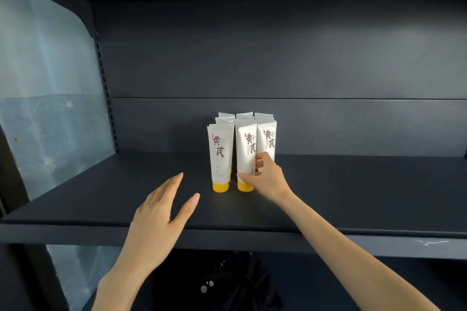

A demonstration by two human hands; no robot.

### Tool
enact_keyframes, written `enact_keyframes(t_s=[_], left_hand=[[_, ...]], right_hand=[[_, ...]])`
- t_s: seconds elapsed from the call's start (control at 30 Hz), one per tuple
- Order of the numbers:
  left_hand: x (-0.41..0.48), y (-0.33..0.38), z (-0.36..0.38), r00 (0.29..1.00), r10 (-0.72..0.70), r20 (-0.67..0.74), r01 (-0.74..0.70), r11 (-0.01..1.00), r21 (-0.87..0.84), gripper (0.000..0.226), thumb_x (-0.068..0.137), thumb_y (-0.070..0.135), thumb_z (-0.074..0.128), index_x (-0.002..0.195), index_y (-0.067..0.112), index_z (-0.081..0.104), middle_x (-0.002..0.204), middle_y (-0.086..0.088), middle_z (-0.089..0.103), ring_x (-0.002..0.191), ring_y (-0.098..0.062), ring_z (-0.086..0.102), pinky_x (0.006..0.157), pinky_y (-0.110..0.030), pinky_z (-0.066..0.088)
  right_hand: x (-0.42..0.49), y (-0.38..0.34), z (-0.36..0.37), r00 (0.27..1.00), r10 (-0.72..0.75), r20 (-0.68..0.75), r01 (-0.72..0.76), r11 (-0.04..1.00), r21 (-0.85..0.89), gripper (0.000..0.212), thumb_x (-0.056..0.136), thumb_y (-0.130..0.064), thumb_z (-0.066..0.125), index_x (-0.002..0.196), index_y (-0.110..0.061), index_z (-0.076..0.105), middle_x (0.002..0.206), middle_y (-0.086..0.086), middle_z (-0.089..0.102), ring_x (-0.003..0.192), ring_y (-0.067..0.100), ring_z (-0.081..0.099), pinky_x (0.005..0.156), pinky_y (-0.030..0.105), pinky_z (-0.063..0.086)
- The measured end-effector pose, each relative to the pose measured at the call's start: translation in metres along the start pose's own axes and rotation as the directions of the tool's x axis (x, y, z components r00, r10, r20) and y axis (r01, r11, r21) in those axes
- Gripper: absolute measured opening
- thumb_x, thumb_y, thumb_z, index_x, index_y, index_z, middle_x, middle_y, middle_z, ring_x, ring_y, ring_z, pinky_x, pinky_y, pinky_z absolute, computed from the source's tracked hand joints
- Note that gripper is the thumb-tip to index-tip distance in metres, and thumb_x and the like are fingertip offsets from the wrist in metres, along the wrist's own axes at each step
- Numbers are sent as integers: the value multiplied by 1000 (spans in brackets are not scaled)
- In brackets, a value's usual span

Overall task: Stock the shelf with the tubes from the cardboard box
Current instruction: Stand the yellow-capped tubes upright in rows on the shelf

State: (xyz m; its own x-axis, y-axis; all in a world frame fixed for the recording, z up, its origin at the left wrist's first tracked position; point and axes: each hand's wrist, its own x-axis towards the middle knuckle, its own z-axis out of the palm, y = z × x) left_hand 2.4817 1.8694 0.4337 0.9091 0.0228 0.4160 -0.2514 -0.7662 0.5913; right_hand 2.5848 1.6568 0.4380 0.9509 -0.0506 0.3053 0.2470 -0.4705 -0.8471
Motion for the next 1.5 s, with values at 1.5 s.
enact_keyframes(t_s=[1.5], left_hand=[[-20, 9, 30, 945, 323, 45, -325, 941, 93, 71, 86, 63, 29, 132, 13, 50, 133, -7, 55, 123, -29, 50, 97, -51, 41]], right_hand=[[-183, 44, -153, 958, 123, -257, -273, 657, -702, 78, 85, -68, 21, 152, -30, 8, 160, -8, 9, 147, 16, 3, 118, 46, 8]])
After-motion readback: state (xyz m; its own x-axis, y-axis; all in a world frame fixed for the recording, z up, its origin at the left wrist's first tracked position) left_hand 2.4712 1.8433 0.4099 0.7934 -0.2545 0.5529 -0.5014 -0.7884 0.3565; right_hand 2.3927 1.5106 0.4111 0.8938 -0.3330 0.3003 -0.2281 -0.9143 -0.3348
